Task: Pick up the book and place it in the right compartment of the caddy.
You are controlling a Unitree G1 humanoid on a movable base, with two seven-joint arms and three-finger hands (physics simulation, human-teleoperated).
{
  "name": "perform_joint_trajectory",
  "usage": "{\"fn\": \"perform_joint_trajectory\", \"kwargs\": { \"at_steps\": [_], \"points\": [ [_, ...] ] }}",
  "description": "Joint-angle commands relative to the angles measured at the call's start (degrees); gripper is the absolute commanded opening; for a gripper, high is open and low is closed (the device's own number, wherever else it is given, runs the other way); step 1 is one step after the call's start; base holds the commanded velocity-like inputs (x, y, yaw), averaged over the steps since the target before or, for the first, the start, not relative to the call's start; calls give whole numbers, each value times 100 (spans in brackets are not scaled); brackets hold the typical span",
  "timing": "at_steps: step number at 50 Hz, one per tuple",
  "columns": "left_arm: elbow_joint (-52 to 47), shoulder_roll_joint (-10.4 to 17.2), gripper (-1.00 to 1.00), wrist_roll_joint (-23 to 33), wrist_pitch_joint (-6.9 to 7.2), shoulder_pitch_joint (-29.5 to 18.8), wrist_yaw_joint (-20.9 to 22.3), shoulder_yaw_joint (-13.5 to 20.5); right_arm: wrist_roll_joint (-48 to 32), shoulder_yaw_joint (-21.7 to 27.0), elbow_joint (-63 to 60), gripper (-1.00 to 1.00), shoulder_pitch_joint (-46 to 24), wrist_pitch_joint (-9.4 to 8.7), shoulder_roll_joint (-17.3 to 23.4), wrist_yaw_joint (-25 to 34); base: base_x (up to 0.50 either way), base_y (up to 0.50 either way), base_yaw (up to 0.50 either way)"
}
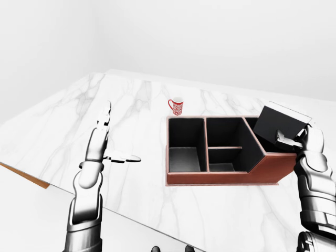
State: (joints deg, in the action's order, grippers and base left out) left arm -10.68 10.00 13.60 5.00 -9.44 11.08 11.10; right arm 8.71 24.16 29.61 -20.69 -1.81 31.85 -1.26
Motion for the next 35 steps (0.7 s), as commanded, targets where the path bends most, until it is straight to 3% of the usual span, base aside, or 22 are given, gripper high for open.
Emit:
{"fn": "perform_joint_trajectory", "kwargs": {
  "at_steps": [1, 6, 9, 11, 15, 29, 35],
  "points": [
    [65, -7, 100, -42, 0, 22, 63, -2, -17, 73, -47, -100, -48, 108, 47, -105, 0, 0, 0],
    [147, 1, 100, -45, 0, 1, 44, -12, -39, 44, 119, -100, -138, 213, 77, -117, 0, 0, 0],
    [154, 0, 100, -46, 0, 2, 42, -15, -53, 11, 103, -100, -175, 185, 86, -144, 0, 0, 0],
    [186, 4, 100, -48, 0, -11, 39, -16, -91, -35, 344, -100, -316, 297, 113, -157, 0, 0, 0],
    [204, 10, 100, -55, 0, -18, 38, -13, -112, -112, 529, -100, -462, 356, 143, -198, 0, 0, 0],
    [-7, -11, 100, -28, 0, 12, 77, -34, -194, -292, 764, -100, -764, 366, 184, -290, 0, 0, 0],
    [1, -15, 100, -26, 0, 8, 84, -28, -251, -351, 987, -100, -829, 513, 157, -311, 0, 0, 0]
  ]
}}
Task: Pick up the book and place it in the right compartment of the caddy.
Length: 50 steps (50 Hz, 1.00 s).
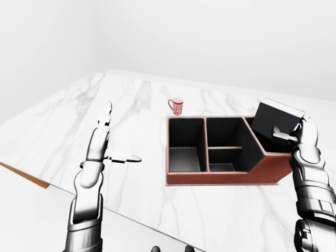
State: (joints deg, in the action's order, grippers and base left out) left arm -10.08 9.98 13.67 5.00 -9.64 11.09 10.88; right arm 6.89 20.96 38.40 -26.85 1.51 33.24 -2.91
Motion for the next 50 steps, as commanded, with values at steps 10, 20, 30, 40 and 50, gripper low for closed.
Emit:
{"fn": "perform_joint_trajectory", "kwargs": {
  "at_steps": [10, 20, 30, 40, 50],
  "points": [
    [76, -4, 100, -44, 0, 10, 55, -14, -125, -119, 537, -100, -331, 349, 18, -172, 0, 0, 0],
    [-9, -6, 100, -36, 0, 29, 78, -13, -135, -139, 468, -100, -342, 349, 31, -192, 0, 0, 0],
    [-59, -14, 100, -28, 0, 44, 96, -9, -193, -155, 606, -100, -419, 349, 65, -217, 0, 0, 0],
    [179, 8, 100, -55, 0, -7, 54, -8, -251, -207, 1023, -100, -537, 349, 135, -274, 0, 0, 0],
    [-95, -9, 100, -19, 0, 24, 106, -27, -212, -205, 1385, -100, -521, 349, 238, -298, 1, 0, 1]
  ]
}}
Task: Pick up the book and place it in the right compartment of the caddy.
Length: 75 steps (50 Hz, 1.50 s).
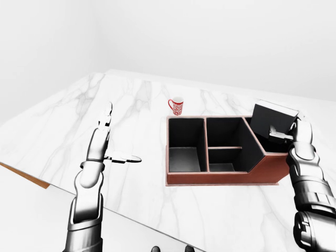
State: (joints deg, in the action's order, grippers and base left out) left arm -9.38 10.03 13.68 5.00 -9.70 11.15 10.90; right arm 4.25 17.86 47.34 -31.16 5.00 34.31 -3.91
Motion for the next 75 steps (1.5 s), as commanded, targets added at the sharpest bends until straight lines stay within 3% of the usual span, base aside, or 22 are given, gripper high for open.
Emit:
{"fn": "perform_joint_trajectory", "kwargs": {
  "at_steps": [1, 26, 29, 30, 53, 61, 62, 64, 66, 75],
  "points": [
    [-181, -15, 100, -16, 0, 26, 106, -30, 62, 109, 512, -100, -83, 0, 141, -198, 0, 0, 0],
    [37, -15, 100, -33, 0, 22, 61, -27, 91, 76, 769, -98, -82, 0, 202, -264, 1, 0, 0],
    [-191, -20, 100, -12, 0, 34, 111, -34, 94, 70, 746, 69, -85, 0, 194, -276, 0, 0, 0],
    [-132, -17, 100, -18, 0, 25, 104, -27, 95, 67, 744, 100, -97, 0, 195, -274, 0, 0, 0],
    [-5, -2, 100, -10, 0, -9, 80, -21, 52, 55, 722, 100, -118, 0, 189, -302, 0, 0, 0],
    [-322, 45, 100, -62, 0, -127, 93, 88, 102, 294, -577, 100, 136, -10, 326, -321, 0, 0, 0],
    [-355, 61, 100, -74, 0, -160, 69, 109, 103, 348, -795, 100, 172, -141, 341, -309, 0, 0, -1],
    [-610, 164, 100, -147, 0, -374, 68, 238, 156, 533, -1679, 100, 277, -714, 446, -273, 0, 0, 0],
    [-755, 255, 100, -228, 0, -500, 76, 304, 160, 679, -2197, 100, 316, -1000, 493, -223, 0, 0, 0],
    [-1458, 846, 100, -774, 0, -1238, -43, 789, 409, 1282, -4516, 100, 499, -1000, 621, -59, 0, 0, 0]
  ]
}}
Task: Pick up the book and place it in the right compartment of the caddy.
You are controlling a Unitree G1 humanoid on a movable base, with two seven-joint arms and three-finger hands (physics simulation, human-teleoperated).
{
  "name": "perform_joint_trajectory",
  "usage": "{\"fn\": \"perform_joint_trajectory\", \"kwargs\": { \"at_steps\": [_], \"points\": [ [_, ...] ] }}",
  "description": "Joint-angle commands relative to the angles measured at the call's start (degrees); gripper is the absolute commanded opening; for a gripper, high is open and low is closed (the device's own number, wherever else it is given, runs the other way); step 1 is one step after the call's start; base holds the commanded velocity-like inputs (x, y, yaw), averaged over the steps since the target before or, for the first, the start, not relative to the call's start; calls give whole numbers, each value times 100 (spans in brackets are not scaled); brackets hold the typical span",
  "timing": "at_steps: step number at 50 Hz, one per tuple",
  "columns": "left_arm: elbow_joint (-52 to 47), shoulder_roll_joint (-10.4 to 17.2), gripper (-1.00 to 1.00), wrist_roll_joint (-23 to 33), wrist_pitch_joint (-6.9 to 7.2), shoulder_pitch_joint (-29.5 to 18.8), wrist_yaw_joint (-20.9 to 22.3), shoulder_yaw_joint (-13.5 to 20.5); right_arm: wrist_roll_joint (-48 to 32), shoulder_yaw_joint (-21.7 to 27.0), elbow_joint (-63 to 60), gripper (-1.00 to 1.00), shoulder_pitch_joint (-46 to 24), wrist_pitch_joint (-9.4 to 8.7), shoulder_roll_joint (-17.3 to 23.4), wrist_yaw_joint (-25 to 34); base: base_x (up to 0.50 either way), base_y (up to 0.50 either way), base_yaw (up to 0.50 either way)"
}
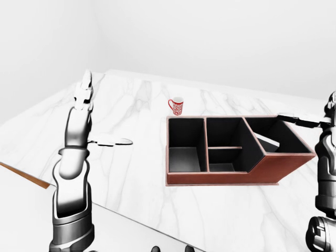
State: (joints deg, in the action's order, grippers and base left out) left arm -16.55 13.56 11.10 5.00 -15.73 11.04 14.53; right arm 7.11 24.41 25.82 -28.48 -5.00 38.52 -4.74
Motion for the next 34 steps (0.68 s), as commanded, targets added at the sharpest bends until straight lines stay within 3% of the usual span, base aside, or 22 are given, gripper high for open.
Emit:
{"fn": "perform_joint_trajectory", "kwargs": {
  "at_steps": [1, 20, 29, 34],
  "points": [
    [-842, 539, 100, -561, 0, -656, -66, 459, 170, 689, -2604, 100, 222, 0, 231, 30, 0, 0, 0],
    [-2498, 1637, 100, -2036, 0, -1554, -712, 1346, 1602, 1711, -5109, 100, 57, 0, 1140, -196, 0, 0, 0],
    [-2883, 2276, 100, -3157, 0, -1932, -1277, 1975, 2645, 2296, -5882, 100, 70, 0, 1807, -649, 0, 0, 0],
    [-2867, 2873, 100, -4145, 0, -2246, -1878, 2409, 3498, 2790, -6208, 100, 225, 0, 2311, -1037, 0, 0, 0]
  ]
}}
